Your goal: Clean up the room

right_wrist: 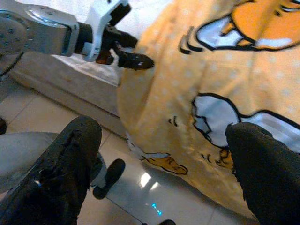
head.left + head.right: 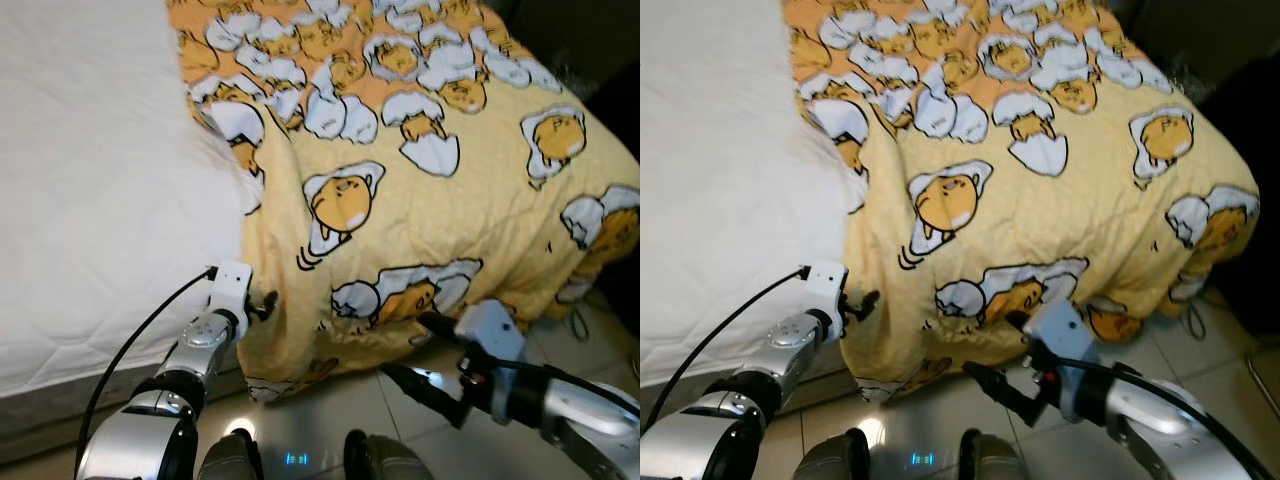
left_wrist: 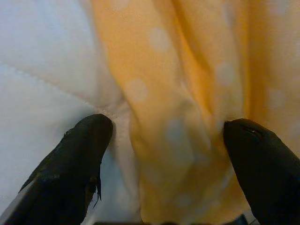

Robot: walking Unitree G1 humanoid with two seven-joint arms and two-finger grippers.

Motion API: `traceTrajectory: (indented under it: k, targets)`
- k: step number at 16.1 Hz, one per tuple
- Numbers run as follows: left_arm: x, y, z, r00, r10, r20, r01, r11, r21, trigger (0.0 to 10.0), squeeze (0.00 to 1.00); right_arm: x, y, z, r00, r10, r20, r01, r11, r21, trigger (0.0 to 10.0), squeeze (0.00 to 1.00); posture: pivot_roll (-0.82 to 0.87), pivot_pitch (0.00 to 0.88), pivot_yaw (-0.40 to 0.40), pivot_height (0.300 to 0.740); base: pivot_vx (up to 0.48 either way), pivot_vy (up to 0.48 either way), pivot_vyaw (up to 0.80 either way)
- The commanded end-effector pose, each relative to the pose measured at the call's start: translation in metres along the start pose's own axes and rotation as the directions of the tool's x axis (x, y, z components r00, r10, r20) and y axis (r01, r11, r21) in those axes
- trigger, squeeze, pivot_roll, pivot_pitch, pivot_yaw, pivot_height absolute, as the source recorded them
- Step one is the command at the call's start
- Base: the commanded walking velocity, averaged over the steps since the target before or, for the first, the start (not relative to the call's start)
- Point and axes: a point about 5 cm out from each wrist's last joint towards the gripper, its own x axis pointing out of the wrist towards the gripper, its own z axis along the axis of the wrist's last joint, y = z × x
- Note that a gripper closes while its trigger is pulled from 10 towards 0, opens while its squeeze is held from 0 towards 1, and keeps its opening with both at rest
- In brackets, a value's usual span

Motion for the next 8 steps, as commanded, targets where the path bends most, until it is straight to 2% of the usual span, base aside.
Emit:
traceTrajectory:
  k: [1, 3, 4, 5, 7, 8]
  targets:
    - [0.0, 0.003, -0.002, 0.998, 0.053, -0.023, -0.052, 0.998, 0.041, 10.0, 0.0, -0.007, 0.004, 0.002, 1.0, -0.009, -0.001, 0.009, 1.0, 0.005, 10.0, 0.0, -0.31, 0.257, -0.011, 0.74, 0.0, 0.0, 0.0]
    - [0.001, 0.004, 0.0, 0.997, 0.079, -0.019, -0.078, 0.996, 0.042, 10.0, 0.0, -0.009, 0.005, 0.002, 1.0, -0.017, -0.005, 0.017, 1.0, 0.01, 10.0, 0.0, -0.31, 0.257, -0.006, 0.74, 0.0, 0.0, 0.0]
    - [0.002, 0.002, 0.002, 0.997, 0.073, -0.019, -0.072, 0.997, 0.027, 8.1, 0.0, -0.012, 0.008, 0.001, 1.0, -0.021, -0.009, 0.021, 1.0, 0.015, 10.0, 0.0, -0.32, 0.253, 0.01, 0.74, 0.0, 0.0, 0.0]
    - [0.003, 0.0, 0.003, 0.998, 0.068, -0.017, -0.068, 0.997, 0.024, 4.6, 0.0, -0.012, 0.009, 0.001, 1.0, -0.022, -0.01, 0.022, 1.0, 0.018, 10.0, 0.0, -0.32, 0.25, 0.012, 0.74, 0.0, 0.0, 0.0]
    - [0.004, -0.004, 0.006, 0.998, 0.055, -0.003, -0.055, 0.998, 0.017, 0.1, 0.0, -0.013, 0.01, 0.001, 1.0, -0.012, -0.01, 0.013, 1.0, 0.027, 10.0, 0.0, -0.31, 0.242, 0.015, 0.74, 0.0, 0.0, 0.0]
    - [0.005, -0.005, 0.008, 0.999, 0.051, 0.002, -0.051, 0.999, 0.014, 0.0, 0.0, -0.012, 0.011, 0.0, 1.0, 0.012, -0.012, -0.012, 0.999, 0.034, 10.0, 0.0, -0.31, 0.234, 0.016, 0.74, 0.0, 0.0, 0.0]
